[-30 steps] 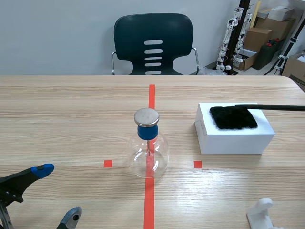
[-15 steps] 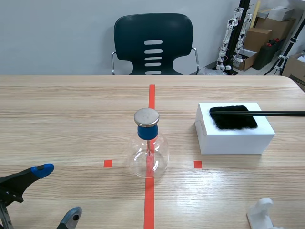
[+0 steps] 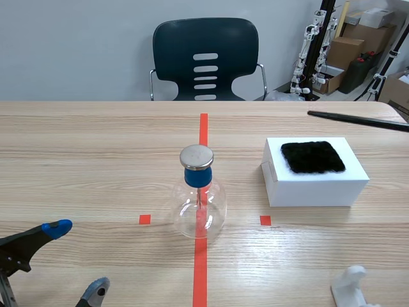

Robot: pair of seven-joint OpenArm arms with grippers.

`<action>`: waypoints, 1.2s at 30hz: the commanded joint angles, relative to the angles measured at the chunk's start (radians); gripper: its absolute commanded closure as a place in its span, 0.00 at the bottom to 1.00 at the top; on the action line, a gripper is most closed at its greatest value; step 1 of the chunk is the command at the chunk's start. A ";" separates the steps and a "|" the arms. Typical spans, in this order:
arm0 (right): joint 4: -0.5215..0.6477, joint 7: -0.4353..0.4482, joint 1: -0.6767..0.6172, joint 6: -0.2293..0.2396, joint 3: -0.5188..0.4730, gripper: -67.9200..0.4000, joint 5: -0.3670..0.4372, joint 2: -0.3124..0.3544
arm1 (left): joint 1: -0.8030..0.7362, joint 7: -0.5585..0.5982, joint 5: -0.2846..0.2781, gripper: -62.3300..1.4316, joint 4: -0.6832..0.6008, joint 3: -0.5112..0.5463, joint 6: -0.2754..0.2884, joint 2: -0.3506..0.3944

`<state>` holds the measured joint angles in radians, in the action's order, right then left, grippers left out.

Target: Do the electroscope experiment. rub the rod on the fur

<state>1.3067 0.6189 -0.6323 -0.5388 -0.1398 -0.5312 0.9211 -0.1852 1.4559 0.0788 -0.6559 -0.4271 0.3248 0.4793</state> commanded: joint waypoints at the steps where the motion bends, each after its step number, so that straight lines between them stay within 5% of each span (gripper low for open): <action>1: 0.031 0.045 -0.013 -0.014 -0.064 0.97 0.040 -0.030 | 0.005 0.018 -0.007 0.00 -0.010 -0.001 0.001 -0.002; 5: 0.082 0.180 -0.085 0.014 -0.187 0.97 0.123 -0.109 | 0.005 0.018 -0.007 0.00 -0.010 -0.001 0.001 -0.002; 12: 0.217 0.296 -0.167 0.240 -0.366 0.97 0.150 -0.238 | 0.005 0.018 -0.007 0.00 -0.010 -0.001 0.001 -0.002; 19: 0.348 0.409 -0.224 0.422 -0.523 0.98 0.023 -0.381 | 0.005 0.018 -0.007 0.00 -0.010 -0.001 0.001 -0.002; 27: 0.404 0.513 -0.239 0.432 -0.619 0.98 -0.150 -0.521 | 0.005 0.018 -0.007 0.00 -0.010 -0.001 0.001 -0.002; 36: 0.405 0.608 -0.257 0.432 -0.655 0.97 -0.195 -0.589 | 0.005 0.018 -0.007 0.00 -0.010 -0.001 0.001 -0.002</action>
<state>1.7012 1.2266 -0.8906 -0.0967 -0.7818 -0.7521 0.3107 -0.1852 1.4559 0.0784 -0.6559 -0.4271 0.3248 0.4793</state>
